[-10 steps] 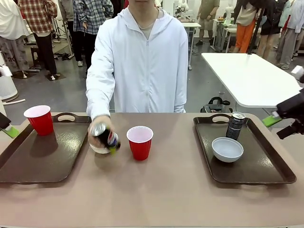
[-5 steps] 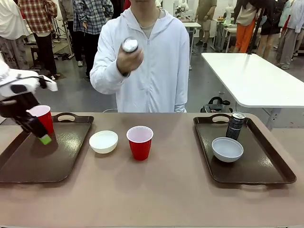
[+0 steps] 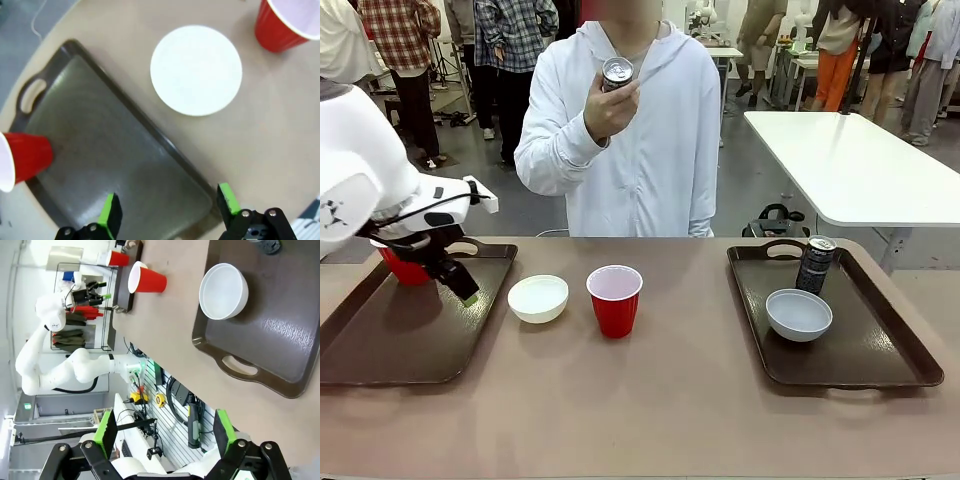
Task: Prepare tableware on both trays.
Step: Pick up a Picnic Bowl from the table and place it on a Handle tray.
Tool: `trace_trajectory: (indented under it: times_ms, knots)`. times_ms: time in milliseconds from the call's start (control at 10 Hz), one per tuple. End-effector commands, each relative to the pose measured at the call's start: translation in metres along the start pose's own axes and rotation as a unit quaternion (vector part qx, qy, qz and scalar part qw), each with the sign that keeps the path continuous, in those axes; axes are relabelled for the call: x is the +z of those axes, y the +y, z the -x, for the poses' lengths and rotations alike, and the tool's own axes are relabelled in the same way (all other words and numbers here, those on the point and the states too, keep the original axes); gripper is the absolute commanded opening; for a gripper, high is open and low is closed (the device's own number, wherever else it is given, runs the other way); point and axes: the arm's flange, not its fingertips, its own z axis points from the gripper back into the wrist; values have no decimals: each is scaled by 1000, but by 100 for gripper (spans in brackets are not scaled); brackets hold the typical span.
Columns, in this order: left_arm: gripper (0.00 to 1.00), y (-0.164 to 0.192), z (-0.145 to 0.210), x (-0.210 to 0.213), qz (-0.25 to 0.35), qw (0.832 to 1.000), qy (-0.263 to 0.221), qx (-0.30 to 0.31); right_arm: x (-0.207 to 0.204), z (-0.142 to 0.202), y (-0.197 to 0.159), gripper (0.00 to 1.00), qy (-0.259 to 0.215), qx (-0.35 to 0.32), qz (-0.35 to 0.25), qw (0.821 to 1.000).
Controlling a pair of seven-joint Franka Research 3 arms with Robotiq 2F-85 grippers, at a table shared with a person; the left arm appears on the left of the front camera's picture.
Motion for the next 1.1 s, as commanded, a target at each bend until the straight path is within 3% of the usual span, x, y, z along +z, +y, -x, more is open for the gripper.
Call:
trace_trajectory:
  times_ms: [0,300,400,500,700,1000]
  knots:
    - [100,-4,-17,-20,-24,1000,-9,-2,2,1,8,100,-7,-2,4,1000]
    - [100,-4,1,-6,-10,1000,-20,-22,2,1,8,100,-7,-2,4,1000]
    - [100,-10,30,17,3,999,5,-36,2,1,8,100,-7,-2,4,1000]
    - [100,-15,68,52,2,995,37,-98,2,1,8,100,-7,-2,4,1000]
    - [100,-19,125,108,46,993,35,-103,2,1,8,100,-7,-2,4,1000]
    - [100,-8,125,112,41,997,19,-65,2,1,8,100,-7,-2,4,1000]
